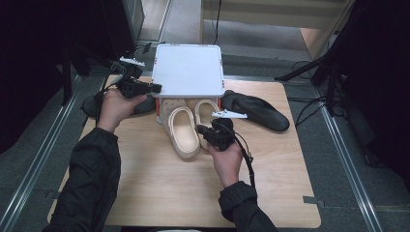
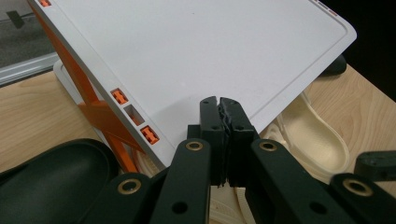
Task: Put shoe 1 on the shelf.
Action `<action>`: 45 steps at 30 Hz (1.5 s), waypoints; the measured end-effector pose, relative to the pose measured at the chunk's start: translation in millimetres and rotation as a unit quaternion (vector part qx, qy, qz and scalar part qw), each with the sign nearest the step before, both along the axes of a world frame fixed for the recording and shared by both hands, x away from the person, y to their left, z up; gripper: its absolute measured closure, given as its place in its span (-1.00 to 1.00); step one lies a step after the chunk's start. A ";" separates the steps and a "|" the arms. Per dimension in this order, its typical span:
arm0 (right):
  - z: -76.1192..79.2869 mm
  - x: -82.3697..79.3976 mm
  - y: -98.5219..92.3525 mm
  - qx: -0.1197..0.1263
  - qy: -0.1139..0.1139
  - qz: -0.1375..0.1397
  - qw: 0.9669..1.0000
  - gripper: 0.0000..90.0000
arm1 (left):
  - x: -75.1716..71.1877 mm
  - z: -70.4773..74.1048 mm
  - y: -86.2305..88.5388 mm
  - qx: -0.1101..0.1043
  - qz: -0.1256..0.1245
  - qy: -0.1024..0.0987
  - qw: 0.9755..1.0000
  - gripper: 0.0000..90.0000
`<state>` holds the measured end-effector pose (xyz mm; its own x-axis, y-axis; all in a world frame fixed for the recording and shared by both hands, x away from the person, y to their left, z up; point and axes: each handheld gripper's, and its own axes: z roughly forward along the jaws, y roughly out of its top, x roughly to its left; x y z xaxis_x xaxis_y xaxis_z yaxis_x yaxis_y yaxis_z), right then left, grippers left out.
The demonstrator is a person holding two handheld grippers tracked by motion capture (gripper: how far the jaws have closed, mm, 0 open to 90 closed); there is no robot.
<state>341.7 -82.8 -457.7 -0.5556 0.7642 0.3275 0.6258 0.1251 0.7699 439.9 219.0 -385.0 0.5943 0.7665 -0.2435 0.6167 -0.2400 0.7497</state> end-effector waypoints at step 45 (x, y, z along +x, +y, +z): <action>-47.2 -19.3 50.1 -0.050 0.016 0.050 0.997 1.00 | -0.6 -0.2 1.2 -0.004 0.001 0.003 1.000 0.96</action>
<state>322.4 -32.7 -504.9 -0.6214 0.7350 0.2715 0.6301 0.2628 0.7307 439.3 220.1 -385.3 0.5916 0.7655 -0.2531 0.6212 -0.2326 0.7484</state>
